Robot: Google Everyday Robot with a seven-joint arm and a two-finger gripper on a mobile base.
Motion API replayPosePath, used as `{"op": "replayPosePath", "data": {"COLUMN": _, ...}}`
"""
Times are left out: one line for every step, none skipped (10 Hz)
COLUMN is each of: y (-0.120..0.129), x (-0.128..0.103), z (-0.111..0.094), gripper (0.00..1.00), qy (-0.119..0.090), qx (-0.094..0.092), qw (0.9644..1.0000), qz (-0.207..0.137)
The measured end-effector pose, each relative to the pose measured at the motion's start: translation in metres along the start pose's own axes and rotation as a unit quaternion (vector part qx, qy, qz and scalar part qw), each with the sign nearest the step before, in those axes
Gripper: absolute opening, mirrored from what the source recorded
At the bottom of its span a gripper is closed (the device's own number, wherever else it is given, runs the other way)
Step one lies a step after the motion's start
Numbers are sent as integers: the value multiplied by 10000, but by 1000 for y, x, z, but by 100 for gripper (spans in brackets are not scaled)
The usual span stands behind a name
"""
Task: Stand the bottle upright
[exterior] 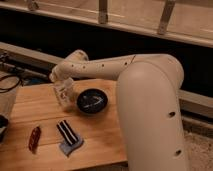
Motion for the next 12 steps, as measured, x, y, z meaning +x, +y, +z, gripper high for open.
{"op": "replayPosePath", "data": {"y": 2, "x": 4, "z": 1, "gripper": 8, "qy": 49, "qx": -10, "qw": 10000, "qz": 26}}
{"op": "replayPosePath", "data": {"y": 3, "x": 9, "z": 3, "gripper": 8, "qy": 72, "qx": -24, "qw": 9999, "qz": 75}}
{"op": "replayPosePath", "data": {"y": 3, "x": 14, "z": 2, "gripper": 8, "qy": 78, "qx": -24, "qw": 9999, "qz": 137}}
{"op": "replayPosePath", "data": {"y": 1, "x": 19, "z": 1, "gripper": 8, "qy": 85, "qx": -11, "qw": 9998, "qz": 193}}
{"op": "replayPosePath", "data": {"y": 2, "x": 24, "z": 0, "gripper": 8, "qy": 81, "qx": -8, "qw": 9997, "qz": 244}}
{"op": "replayPosePath", "data": {"y": 3, "x": 28, "z": 0, "gripper": 8, "qy": 79, "qx": -8, "qw": 9996, "qz": 270}}
{"op": "replayPosePath", "data": {"y": 4, "x": 32, "z": 1, "gripper": 8, "qy": 79, "qx": -13, "qw": 9996, "qz": 289}}
{"op": "replayPosePath", "data": {"y": 3, "x": 34, "z": 1, "gripper": 8, "qy": 54, "qx": -13, "qw": 9996, "qz": 288}}
{"op": "replayPosePath", "data": {"y": 2, "x": 35, "z": 2, "gripper": 8, "qy": -7, "qx": -17, "qw": 9997, "qz": 252}}
{"op": "replayPosePath", "data": {"y": 0, "x": 34, "z": 2, "gripper": 8, "qy": -49, "qx": -8, "qw": 9998, "qz": 187}}
{"op": "replayPosePath", "data": {"y": -3, "x": 32, "z": 2, "gripper": 8, "qy": -93, "qx": 8, "qw": 9999, "qz": 126}}
{"op": "replayPosePath", "data": {"y": -5, "x": 30, "z": 3, "gripper": 8, "qy": -127, "qx": 16, "qw": 9999, "qz": 89}}
